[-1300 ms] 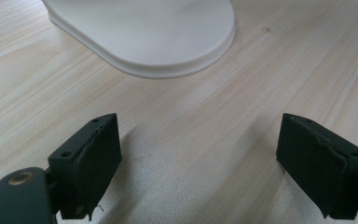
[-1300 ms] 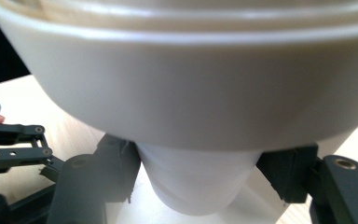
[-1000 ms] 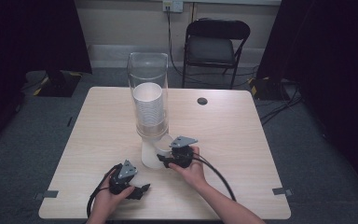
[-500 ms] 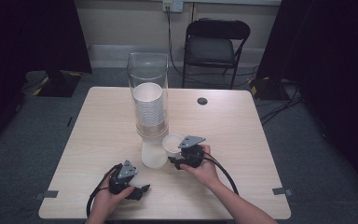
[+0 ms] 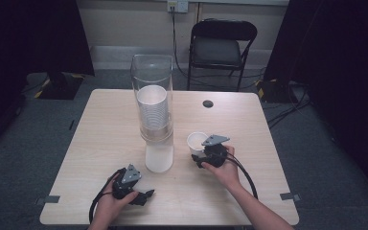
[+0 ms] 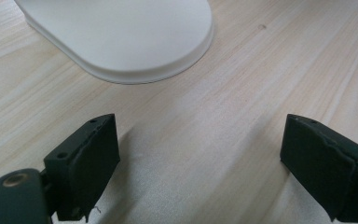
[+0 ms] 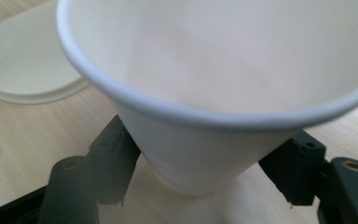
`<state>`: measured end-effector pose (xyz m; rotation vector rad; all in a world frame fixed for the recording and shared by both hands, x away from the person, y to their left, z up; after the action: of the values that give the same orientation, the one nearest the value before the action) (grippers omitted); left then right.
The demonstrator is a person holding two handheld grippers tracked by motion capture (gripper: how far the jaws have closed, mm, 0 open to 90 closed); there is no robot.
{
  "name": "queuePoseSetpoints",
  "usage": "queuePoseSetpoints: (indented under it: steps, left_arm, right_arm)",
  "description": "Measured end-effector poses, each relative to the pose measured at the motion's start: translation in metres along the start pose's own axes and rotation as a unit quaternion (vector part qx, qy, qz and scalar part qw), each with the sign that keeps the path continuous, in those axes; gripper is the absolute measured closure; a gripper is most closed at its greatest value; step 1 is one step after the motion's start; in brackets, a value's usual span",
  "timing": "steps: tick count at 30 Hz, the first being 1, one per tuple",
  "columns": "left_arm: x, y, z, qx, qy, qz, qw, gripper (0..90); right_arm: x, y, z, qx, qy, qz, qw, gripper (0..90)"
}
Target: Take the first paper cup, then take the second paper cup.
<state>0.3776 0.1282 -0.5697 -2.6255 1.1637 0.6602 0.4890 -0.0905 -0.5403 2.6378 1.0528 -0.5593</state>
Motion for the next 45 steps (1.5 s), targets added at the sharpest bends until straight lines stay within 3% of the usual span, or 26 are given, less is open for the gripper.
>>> queuePoseSetpoints:
  steps: [3, 4, 10, 15, 19, 26, 31, 34, 35, 36, 40, 45]
  left_arm:
    - [-0.001, 0.000, 0.000, 0.002, -0.004, -0.001, 1.0000, 11.0]
    - [0.000, 0.000, 0.000, 0.000, 0.002, 0.001, 1.0000, 11.0]
    - [-0.001, 0.000, 0.000, 0.002, -0.004, -0.001, 1.0000, 11.0]
    - [-0.001, 0.000, 0.000, 0.002, -0.004, -0.001, 1.0000, 11.0]
    - [-0.001, 0.000, 0.000, 0.002, -0.004, -0.001, 1.0000, 11.0]
    - [-0.001, 0.000, 0.000, 0.002, -0.003, -0.001, 1.0000, 11.0]
    - [0.000, 0.000, 0.000, 0.002, -0.003, -0.001, 1.0000, 11.0]
    - [0.000, 0.000, 0.000, 0.001, -0.003, -0.001, 1.0000, 11.0]
    - [0.000, 0.000, 0.000, 0.001, -0.003, -0.001, 1.0000, 11.0]
    - [0.000, 0.000, 0.000, 0.001, -0.003, -0.001, 1.0000, 11.0]
    - [0.000, 0.000, 0.000, 0.002, -0.003, -0.001, 1.0000, 11.0]
    - [-0.001, 0.000, 0.000, 0.002, -0.003, 0.000, 1.0000, 11.0]
  right_arm:
    - [0.001, 0.004, 0.003, 0.008, -0.003, 0.004, 1.0000, 29.2]
    - [0.000, 0.008, 0.005, 0.023, -0.004, 0.013, 0.9996, 22.2]
    - [-0.003, 0.014, 0.003, 0.022, 0.002, 0.023, 0.9995, 18.3]
    - [-0.009, 0.014, 0.002, 0.023, 0.008, 0.025, 0.9994, 18.9]
    - [-0.022, 0.018, 0.010, 0.022, 0.001, 0.032, 0.9992, 17.6]
    - [-0.043, 0.019, 0.005, 0.018, 0.006, 0.038, 0.9991, 19.0]
    - [-0.054, 0.007, -0.003, 0.021, 0.019, 0.019, 0.9994, 25.4]
    - [-0.055, -0.014, -0.016, 0.026, 0.037, -0.009, 0.9989, 25.7]
    - [-0.055, -0.014, -0.016, 0.026, 0.037, -0.009, 0.9989, 25.7]
    - [-0.052, -0.026, -0.022, 0.027, 0.043, -0.026, 0.9984, 26.1]
    - [-0.042, -0.047, -0.033, 0.024, 0.041, -0.056, 0.9973, 26.0]
    - [-0.033, -0.061, -0.043, 0.022, 0.043, -0.065, 0.9967, 26.2]
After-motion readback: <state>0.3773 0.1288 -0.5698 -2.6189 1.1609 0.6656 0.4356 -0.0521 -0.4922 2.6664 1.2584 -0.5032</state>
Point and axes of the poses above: each handheld gripper's, and its own axes: x roughly forward along the jaws, z roughly out of its underside, y roughly to its right, the point moved 10 cm from there along x, roughly forward along the jaws, and after that the axes turned 15 degrees about y, right-handed, at the moved point
